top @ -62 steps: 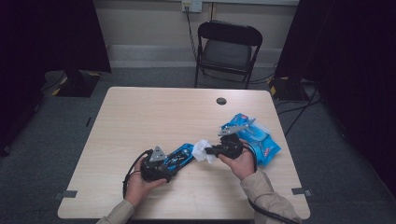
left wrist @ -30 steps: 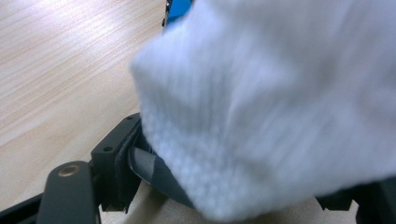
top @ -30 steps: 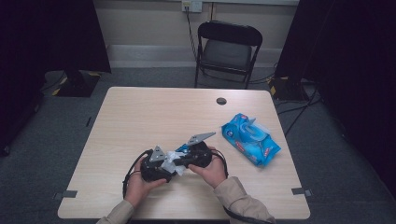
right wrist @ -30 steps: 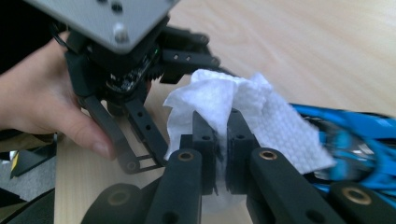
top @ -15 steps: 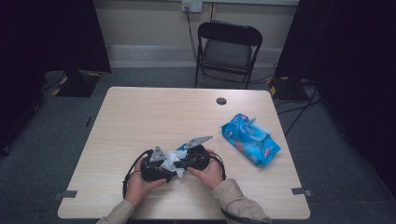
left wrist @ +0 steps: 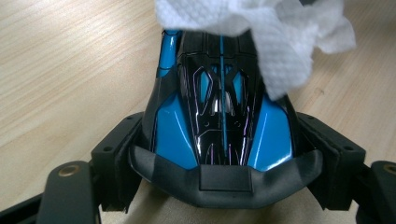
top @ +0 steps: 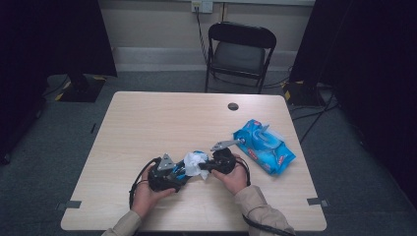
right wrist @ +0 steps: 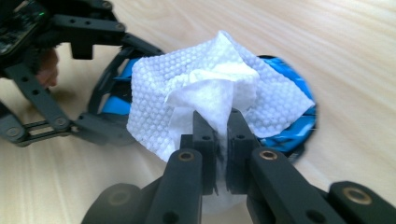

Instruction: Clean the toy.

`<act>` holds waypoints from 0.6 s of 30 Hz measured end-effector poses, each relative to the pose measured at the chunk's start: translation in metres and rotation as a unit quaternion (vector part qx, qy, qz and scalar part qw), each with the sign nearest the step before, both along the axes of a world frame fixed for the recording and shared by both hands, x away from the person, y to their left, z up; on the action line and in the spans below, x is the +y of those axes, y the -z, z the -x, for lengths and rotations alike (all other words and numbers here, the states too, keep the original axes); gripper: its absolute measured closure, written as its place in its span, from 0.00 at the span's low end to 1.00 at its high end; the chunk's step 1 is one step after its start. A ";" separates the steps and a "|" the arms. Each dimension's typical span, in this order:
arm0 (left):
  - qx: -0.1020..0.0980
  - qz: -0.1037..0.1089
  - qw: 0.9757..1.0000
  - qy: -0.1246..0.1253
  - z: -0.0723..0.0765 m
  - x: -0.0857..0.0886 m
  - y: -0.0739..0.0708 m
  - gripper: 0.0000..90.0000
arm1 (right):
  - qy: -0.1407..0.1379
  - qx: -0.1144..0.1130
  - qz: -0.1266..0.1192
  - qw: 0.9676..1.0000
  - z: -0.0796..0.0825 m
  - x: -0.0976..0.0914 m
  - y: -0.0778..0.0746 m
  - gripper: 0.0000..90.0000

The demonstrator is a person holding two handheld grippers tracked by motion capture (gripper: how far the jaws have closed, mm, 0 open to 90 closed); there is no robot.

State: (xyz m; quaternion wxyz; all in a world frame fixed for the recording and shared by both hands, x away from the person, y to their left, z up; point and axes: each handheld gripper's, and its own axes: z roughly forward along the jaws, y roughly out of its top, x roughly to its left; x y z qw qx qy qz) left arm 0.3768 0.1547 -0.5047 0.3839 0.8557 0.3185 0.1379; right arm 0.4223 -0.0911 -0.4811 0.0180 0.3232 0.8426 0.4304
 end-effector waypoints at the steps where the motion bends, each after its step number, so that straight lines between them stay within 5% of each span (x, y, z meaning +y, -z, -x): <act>1: 0.000 0.000 1.000 0.000 0.000 0.000 0.000 0.26 | 0.004 -0.002 0.000 1.000 -0.001 -0.001 0.000 0.95; 11: 0.000 0.000 1.000 0.000 0.000 0.000 0.000 0.26 | 0.045 -0.011 0.025 0.999 -0.012 -0.016 -0.002 0.95; 18: 0.000 0.000 1.000 0.000 0.000 0.000 0.000 0.26 | 0.068 0.002 0.031 0.997 -0.018 -0.028 0.012 0.95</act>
